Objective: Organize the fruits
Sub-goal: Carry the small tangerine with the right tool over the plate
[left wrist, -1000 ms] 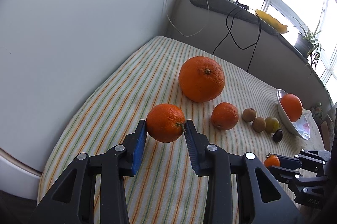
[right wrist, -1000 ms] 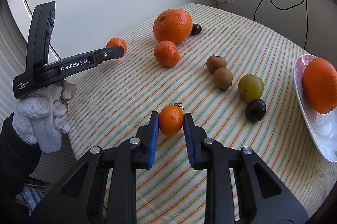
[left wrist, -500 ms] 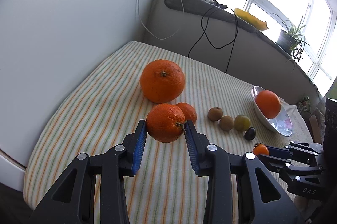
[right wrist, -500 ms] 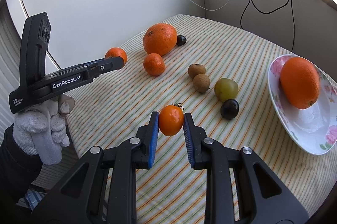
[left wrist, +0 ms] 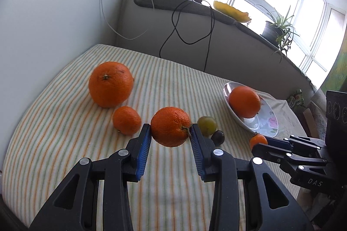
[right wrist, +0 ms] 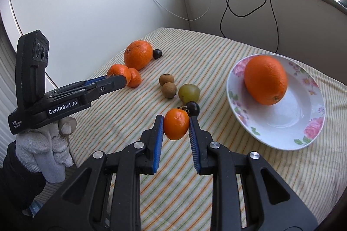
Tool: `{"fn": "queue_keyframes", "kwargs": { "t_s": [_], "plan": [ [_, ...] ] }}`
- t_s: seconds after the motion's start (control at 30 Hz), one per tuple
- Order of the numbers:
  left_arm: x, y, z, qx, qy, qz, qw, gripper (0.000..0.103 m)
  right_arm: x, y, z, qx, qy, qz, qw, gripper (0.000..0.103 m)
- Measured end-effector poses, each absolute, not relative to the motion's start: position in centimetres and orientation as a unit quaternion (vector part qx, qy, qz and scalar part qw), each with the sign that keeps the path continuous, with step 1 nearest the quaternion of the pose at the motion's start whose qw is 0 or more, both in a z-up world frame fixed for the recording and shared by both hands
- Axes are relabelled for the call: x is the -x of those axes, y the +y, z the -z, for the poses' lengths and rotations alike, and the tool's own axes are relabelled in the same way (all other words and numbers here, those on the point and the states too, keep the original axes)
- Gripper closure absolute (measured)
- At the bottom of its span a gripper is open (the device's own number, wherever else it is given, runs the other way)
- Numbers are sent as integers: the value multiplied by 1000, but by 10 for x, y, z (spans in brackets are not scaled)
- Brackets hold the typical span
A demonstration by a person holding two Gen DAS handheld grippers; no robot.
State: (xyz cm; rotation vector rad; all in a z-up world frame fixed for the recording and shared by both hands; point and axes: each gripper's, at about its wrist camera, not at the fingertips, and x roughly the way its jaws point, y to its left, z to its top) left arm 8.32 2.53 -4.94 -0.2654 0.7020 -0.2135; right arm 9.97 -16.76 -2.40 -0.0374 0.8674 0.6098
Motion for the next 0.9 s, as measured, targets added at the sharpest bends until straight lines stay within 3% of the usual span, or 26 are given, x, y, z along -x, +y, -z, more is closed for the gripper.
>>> {"fn": "queue_keyframes", "kwargs": {
  "t_s": [0.9],
  "plan": [
    [-106, -96, 38, 93, 356, 207, 907, 68, -128, -270, 22, -17, 409, -215, 886, 79]
  ]
}}
